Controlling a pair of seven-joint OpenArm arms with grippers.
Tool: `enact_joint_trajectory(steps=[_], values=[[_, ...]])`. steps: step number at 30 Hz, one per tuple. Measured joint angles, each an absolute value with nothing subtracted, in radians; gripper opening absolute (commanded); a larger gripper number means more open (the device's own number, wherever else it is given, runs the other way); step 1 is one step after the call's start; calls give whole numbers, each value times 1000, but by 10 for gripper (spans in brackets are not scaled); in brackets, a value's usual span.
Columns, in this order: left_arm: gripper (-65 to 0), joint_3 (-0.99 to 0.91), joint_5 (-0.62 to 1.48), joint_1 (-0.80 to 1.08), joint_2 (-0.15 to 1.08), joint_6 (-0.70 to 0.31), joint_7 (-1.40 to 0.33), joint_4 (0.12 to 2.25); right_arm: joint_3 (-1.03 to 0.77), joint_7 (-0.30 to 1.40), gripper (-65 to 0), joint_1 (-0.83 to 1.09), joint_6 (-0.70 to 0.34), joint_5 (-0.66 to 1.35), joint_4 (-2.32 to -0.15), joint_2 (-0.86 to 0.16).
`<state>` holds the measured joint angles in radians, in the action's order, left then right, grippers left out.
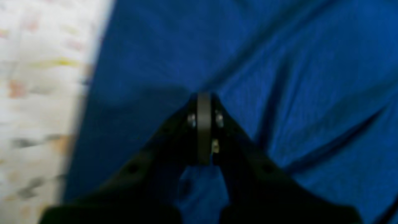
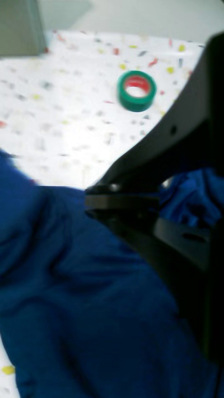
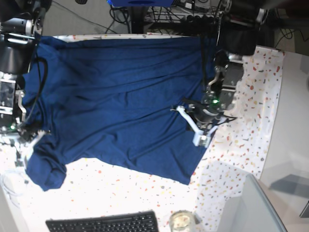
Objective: Layout the t-shirt on the table in an organized manner, then fold the t-shirt properly
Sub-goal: 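Pull the hem corner outward with the right gripper to spread it, then grasp the shirt's lower side edges with both grippers and smooth outward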
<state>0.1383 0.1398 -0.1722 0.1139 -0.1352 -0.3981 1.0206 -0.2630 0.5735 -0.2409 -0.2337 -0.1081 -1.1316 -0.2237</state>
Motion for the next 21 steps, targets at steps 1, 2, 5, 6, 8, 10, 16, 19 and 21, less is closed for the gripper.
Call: enact_joint_trajectory(steps=[1, 2, 5, 6, 8, 10, 16, 19, 21], values=[[-650, 141, 146, -190, 111, -136, -365, 980, -264, 570, -647, -244, -233, -109, -1100, -229], [-650, 135, 156, -204, 112, -140, -360, 949, -265, 566, -647, -246, -230, -110, -1063, -230], [-650, 91, 162, -212, 118, -150, -350, 925, -264, 507, -647, -244, -229, -105, -953, -225], [-650, 69, 164, -202, 125, -157, -346, 925, -264, 474, -647, -239, -229, -104, -926, -223], [-650, 24, 169, -176, 151, -162, -321, 934, -264, 443, -648, -243, -229, -108, -861, -227], [-650, -13, 170, -157, 178, -161, -321, 944, -264, 414, -648, -258, -229, -105, -825, -234], [-650, -76, 160, -64, 197, -143, -333, 1045, -264, 421, -648, -266, -229, -102, -818, -238], [-650, -81, 159, -53, 200, -143, -361, 1068, -264, 434, -648, -239, -229, -110, -860, -245], [-650, -81, 157, -53, 200, -142, -364, 1073, -263, 458, -648, -217, -229, -111, -907, -242]])
